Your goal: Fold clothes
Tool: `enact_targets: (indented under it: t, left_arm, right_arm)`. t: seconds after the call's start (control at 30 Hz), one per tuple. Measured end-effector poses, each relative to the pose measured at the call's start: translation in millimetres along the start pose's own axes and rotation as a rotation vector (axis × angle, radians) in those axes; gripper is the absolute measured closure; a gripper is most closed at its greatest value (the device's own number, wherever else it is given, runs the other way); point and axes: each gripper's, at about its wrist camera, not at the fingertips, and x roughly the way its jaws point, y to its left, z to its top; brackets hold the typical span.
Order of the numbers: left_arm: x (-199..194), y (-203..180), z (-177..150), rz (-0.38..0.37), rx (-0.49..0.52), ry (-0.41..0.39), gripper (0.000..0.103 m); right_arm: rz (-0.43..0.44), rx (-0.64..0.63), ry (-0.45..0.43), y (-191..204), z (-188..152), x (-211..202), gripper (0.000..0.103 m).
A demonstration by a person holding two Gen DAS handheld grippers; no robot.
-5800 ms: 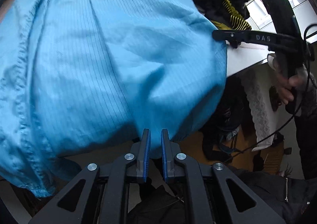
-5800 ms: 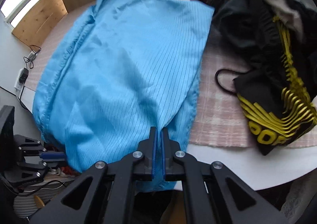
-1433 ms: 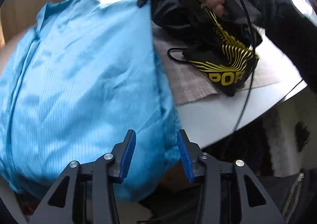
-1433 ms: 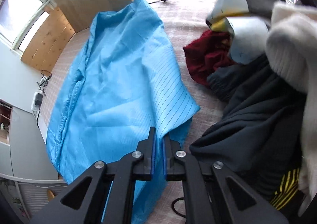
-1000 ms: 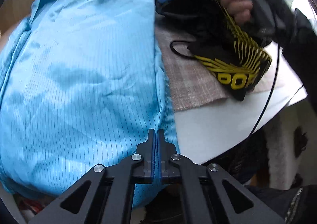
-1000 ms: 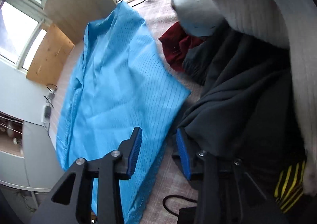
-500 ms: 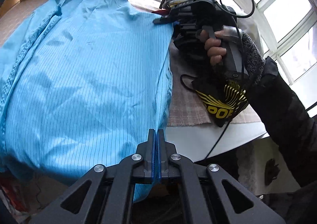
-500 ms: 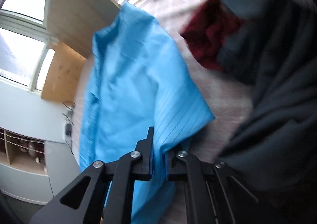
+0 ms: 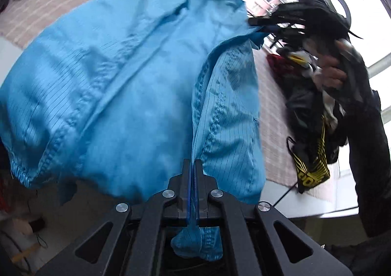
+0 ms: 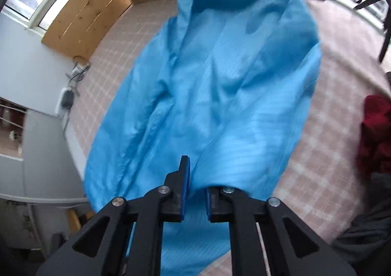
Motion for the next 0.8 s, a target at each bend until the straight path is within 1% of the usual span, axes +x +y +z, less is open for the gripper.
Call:
enact_targets:
  t: [0.03,0.07,0.13,0.17,0.4,0.5,0.57,0.6,0.63,0.67,0.73,0.8]
  left_arm:
    - [2,5,1,0.001,-0.014,0.005,0.102]
    - [3,5,1,0.002,-0.010,0.009,0.102]
    - [3,5,1,0.003,-0.002,0.017,0.102]
    - [4,4,1,0.004,0.003,0.021,0.102]
    - [7,4,1,0.006,0.021,0.049,0.102]
    - [7,1,1,0.002,0.034,0.051,0.102]
    - [4,-2,0,-0.007,0.047,0.050,0.102]
    - [3,-4,-1,-0.012,0.054,0.049,0.102]
    - [2,-6,-2,-0.017,0.060,0.048,0.102]
    - [1,-7,-3,-0.024,0.064,0.048,0.102]
    - [-4,-7,-3,-0.033,0.067,0.039,0.102]
    - [-9,-3,0,-0.025,0.061,0.022,0.102]
  right_arm:
    - [0.028,-0.013,-0.011,3,-4,-7,0.086]
    - [0.030,-0.018,-0.038,2,-8,-16,0.079]
    - [0.006,-0.022,-0.098,-3,-18,-34,0.073]
    - [-0.007,-0.020,-0.101,-5,-19,-33,0.072]
    - [-0.105,0.014,-0.014,-17,-9,11,0.072]
    - [-0.201,-0.019,0.036,-6,1,39,0.072]
    - [-0.220,-0.023,0.045,-5,7,48,0.072]
    - [-0.224,-0.023,0.047,-4,9,51,0.072]
    - [-0.229,-0.022,0.049,-4,12,55,0.087]
    - [-0.219,-0.020,0.044,-4,15,54,0.098]
    - [-0.186,-0.020,0.024,-3,19,49,0.098]
    - [-0.158,-0.029,0.003,2,26,44,0.098]
